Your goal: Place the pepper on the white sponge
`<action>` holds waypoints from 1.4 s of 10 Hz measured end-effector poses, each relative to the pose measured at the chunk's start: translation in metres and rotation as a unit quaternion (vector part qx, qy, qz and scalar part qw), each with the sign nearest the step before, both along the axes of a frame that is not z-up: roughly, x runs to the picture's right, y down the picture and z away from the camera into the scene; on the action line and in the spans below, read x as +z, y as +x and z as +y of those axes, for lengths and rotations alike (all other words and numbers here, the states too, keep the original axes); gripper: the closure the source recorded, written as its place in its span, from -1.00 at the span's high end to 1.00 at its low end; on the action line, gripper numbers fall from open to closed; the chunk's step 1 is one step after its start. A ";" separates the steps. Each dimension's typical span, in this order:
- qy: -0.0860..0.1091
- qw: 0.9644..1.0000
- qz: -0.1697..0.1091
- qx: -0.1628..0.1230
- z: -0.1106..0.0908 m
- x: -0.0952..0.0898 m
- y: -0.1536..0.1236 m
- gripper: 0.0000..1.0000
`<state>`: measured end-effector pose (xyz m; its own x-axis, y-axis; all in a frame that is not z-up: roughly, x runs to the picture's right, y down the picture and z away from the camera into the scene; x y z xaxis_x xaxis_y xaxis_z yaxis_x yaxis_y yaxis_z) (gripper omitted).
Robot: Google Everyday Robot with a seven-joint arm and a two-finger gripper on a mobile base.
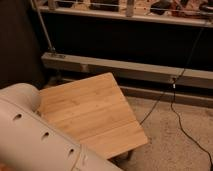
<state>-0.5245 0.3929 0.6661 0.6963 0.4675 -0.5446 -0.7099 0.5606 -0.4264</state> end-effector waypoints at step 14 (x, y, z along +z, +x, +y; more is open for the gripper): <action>-0.014 1.000 -0.016 -0.019 -0.091 -0.043 0.052 -0.62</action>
<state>-0.4721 0.3019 0.6232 0.7314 0.4249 -0.5334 -0.6732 0.5750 -0.4649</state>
